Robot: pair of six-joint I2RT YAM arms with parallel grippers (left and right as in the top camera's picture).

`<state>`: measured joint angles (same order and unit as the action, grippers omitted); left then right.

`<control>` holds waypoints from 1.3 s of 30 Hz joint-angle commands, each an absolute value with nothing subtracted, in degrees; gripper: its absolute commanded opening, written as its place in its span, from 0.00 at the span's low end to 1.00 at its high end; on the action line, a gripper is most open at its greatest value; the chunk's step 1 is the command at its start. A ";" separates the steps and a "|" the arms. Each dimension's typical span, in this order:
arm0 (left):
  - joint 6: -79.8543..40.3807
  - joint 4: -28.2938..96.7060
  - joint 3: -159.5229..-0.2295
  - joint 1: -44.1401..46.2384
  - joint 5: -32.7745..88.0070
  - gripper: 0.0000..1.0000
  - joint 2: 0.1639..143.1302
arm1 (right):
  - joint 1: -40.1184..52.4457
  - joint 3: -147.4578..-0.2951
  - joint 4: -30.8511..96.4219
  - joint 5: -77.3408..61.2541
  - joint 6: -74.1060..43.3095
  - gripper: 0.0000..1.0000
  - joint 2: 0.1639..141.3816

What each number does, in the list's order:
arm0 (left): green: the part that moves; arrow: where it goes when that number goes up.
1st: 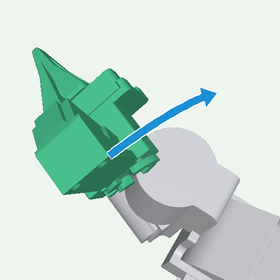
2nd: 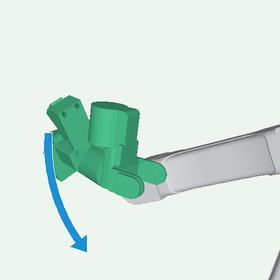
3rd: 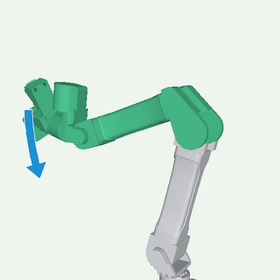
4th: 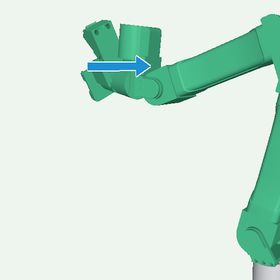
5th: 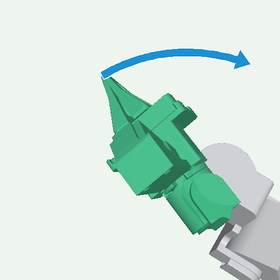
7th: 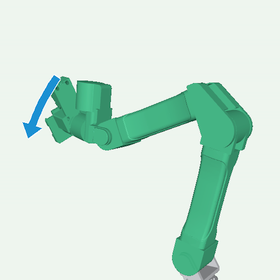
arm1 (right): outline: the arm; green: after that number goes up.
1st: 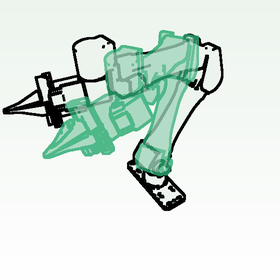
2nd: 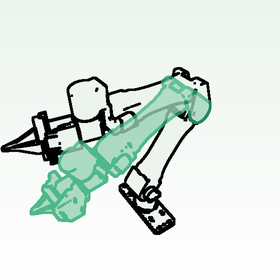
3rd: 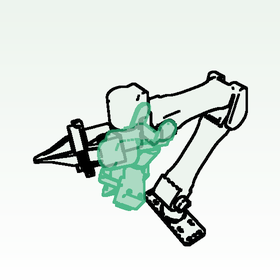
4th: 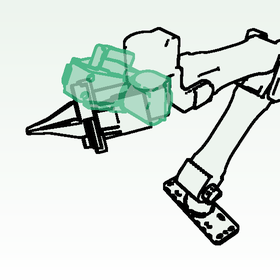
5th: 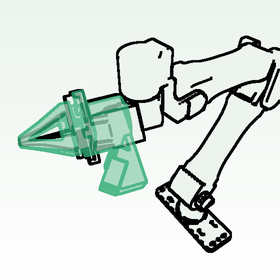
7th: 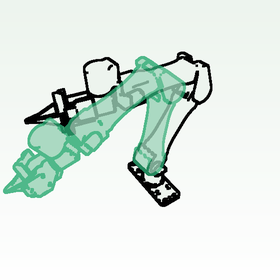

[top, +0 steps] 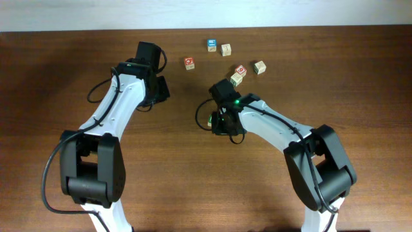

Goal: Rotate 4 blocks

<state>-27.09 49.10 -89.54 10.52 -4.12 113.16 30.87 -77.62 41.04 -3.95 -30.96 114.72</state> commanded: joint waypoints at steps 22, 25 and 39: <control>-27.31 49.58 -90.11 10.59 -4.99 0.32 113.47 | 36.25 -80.82 35.27 9.08 -30.26 0.04 118.19; -27.31 49.74 -90.11 10.61 -4.99 0.31 113.47 | 35.97 -80.88 35.31 9.08 -30.26 0.04 118.19; -27.31 51.94 -90.11 10.74 -4.95 0.30 113.47 | 15.22 -87.46 55.22 -6.90 -19.29 0.04 113.30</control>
